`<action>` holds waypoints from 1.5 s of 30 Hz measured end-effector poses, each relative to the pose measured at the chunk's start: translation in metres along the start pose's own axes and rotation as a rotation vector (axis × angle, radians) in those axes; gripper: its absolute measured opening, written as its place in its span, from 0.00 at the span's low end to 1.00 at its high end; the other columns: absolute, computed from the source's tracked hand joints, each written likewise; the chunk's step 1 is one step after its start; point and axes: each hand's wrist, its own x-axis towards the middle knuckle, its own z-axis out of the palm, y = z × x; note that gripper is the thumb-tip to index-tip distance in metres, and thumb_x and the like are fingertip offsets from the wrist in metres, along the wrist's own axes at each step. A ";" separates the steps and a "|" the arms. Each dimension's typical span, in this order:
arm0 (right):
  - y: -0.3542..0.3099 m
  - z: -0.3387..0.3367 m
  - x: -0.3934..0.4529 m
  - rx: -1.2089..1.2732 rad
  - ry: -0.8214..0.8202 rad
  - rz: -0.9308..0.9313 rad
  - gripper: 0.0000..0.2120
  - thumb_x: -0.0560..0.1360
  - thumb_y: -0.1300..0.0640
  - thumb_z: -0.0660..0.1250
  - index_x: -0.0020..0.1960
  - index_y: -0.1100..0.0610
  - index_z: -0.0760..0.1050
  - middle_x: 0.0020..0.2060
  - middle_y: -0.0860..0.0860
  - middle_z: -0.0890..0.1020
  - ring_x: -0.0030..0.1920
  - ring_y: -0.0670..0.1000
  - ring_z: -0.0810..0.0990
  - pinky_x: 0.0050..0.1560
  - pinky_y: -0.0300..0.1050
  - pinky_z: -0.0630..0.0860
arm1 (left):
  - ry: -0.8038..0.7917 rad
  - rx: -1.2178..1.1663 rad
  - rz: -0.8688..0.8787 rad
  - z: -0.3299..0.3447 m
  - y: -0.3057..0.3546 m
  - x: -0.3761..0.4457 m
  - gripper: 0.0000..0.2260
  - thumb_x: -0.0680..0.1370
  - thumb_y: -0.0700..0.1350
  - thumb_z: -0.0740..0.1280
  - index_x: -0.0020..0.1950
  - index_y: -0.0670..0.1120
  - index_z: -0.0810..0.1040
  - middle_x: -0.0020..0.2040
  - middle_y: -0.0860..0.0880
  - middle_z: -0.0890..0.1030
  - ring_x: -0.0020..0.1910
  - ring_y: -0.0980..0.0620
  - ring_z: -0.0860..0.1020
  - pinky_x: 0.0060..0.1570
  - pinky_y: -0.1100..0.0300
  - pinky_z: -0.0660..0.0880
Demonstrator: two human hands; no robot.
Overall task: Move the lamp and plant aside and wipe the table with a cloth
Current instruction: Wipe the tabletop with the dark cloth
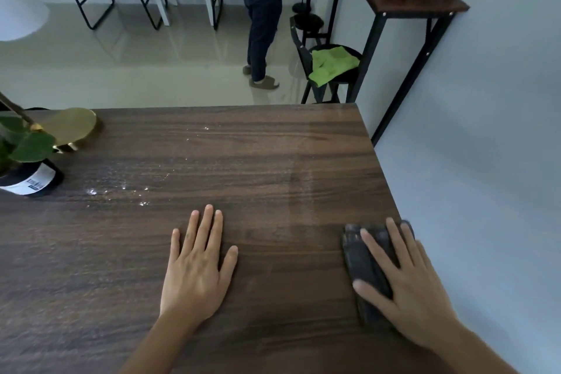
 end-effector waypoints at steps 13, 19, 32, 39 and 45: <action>-0.009 -0.052 0.327 -0.050 0.032 0.178 0.40 0.72 0.24 0.39 0.79 0.41 0.43 0.79 0.59 0.44 0.78 0.63 0.42 0.76 0.61 0.41 | -0.014 -0.008 -0.014 -0.006 0.005 0.001 0.30 0.79 0.61 0.43 0.78 0.50 0.45 0.79 0.53 0.43 0.76 0.53 0.38 0.75 0.48 0.42; -0.030 -0.040 0.286 -0.041 0.010 0.083 0.38 0.73 0.26 0.37 0.79 0.41 0.41 0.79 0.58 0.43 0.78 0.62 0.42 0.76 0.61 0.42 | -0.028 0.001 -0.017 -0.011 0.006 -0.002 0.30 0.79 0.61 0.43 0.78 0.50 0.42 0.78 0.54 0.40 0.76 0.53 0.36 0.74 0.49 0.39; -0.056 -0.001 0.038 -0.149 -0.117 -0.174 0.39 0.65 0.21 0.31 0.73 0.32 0.32 0.75 0.49 0.30 0.77 0.57 0.33 0.75 0.55 0.41 | 0.238 -0.370 -0.055 -0.030 -0.066 -0.021 0.25 0.78 0.57 0.51 0.72 0.47 0.68 0.73 0.53 0.66 0.73 0.57 0.62 0.74 0.56 0.50; -0.037 -0.026 0.197 -0.100 0.026 0.310 0.43 0.68 0.23 0.34 0.78 0.40 0.41 0.79 0.58 0.46 0.76 0.65 0.45 0.74 0.65 0.47 | 0.313 -0.064 -0.564 -0.033 -0.180 -0.013 0.23 0.78 0.53 0.61 0.67 0.39 0.69 0.68 0.39 0.70 0.68 0.38 0.66 0.68 0.37 0.59; -0.121 -0.045 0.337 0.026 0.015 0.553 0.49 0.63 0.22 0.30 0.79 0.43 0.41 0.79 0.61 0.43 0.76 0.69 0.41 0.73 0.69 0.40 | 0.155 -0.011 -0.675 -0.029 -0.178 -0.002 0.39 0.75 0.62 0.45 0.75 0.34 0.53 0.77 0.38 0.54 0.77 0.43 0.49 0.73 0.40 0.49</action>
